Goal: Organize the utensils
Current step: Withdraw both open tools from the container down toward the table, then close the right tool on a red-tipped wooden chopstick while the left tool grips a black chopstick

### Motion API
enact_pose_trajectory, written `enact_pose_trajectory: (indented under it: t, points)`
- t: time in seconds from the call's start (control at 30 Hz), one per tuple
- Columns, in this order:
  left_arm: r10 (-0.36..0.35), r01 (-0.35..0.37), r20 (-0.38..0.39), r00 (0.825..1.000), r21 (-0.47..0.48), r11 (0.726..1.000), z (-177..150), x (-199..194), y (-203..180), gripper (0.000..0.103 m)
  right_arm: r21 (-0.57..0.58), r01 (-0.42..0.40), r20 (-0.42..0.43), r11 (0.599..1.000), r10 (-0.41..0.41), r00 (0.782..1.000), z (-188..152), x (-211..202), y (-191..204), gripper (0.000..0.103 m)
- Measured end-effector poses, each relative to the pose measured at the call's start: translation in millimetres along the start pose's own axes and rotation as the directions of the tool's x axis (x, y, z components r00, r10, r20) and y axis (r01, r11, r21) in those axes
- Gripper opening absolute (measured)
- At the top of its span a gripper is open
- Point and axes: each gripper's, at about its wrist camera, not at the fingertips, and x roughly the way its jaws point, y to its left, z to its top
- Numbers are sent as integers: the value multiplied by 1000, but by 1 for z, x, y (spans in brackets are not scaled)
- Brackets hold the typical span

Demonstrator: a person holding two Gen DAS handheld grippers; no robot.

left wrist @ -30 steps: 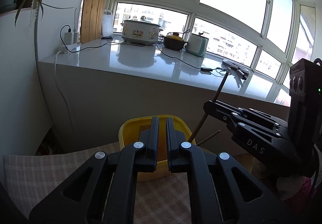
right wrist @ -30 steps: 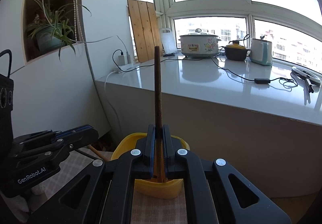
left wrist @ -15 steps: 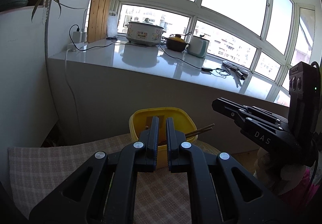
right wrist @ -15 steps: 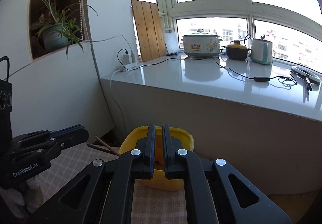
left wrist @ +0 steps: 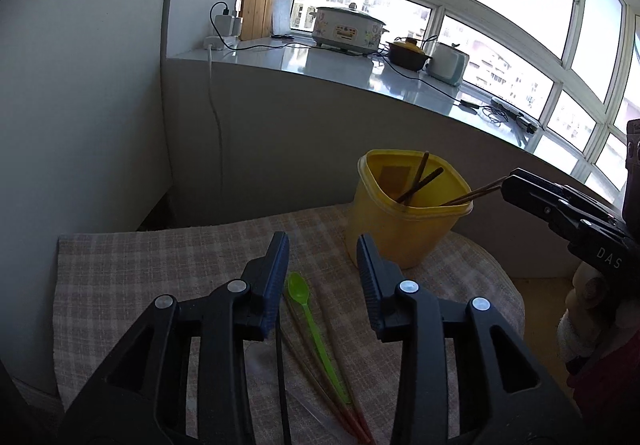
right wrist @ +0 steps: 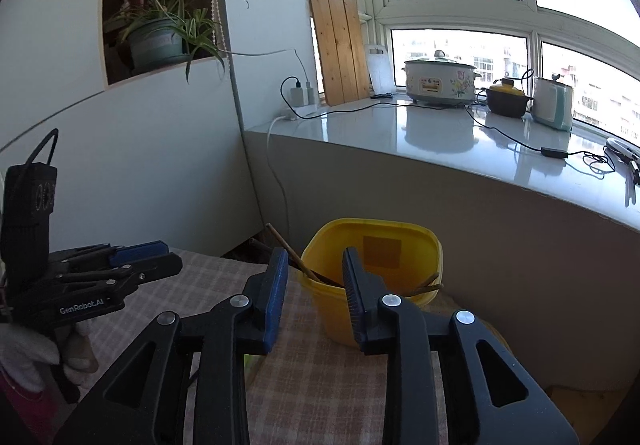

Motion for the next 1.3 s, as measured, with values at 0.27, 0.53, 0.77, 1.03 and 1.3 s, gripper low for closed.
enact_pose_trajectory:
  t: [0.27, 0.53, 0.77, 1.03, 1.3]
  points:
    - [-9, -2, -134, 991, -75, 997, -39, 28, 30, 35, 10, -34, -114, 999, 34, 993, -35, 23, 12, 34]
    - [-44, 13, -241, 969, -126, 992, -67, 64, 42, 35, 74, -73, -264, 995, 90, 960, -72, 53, 23, 34]
    - [-42, 0, -295, 955, -141, 990, -81, 87, 51, 35, 203, -77, -383, 976, 152, 911, -98, 92, 17, 34]
    - [-43, -4, -318, 947, -144, 990, -81, 107, 53, 35, 273, -44, -450, 961, 168, 877, -115, 123, 19, 33]
    - [-57, 0, -331, 942, -168, 986, -81, 126, 54, 35, 248, -5, -477, 969, 126, 870, -116, 145, 29, 27]
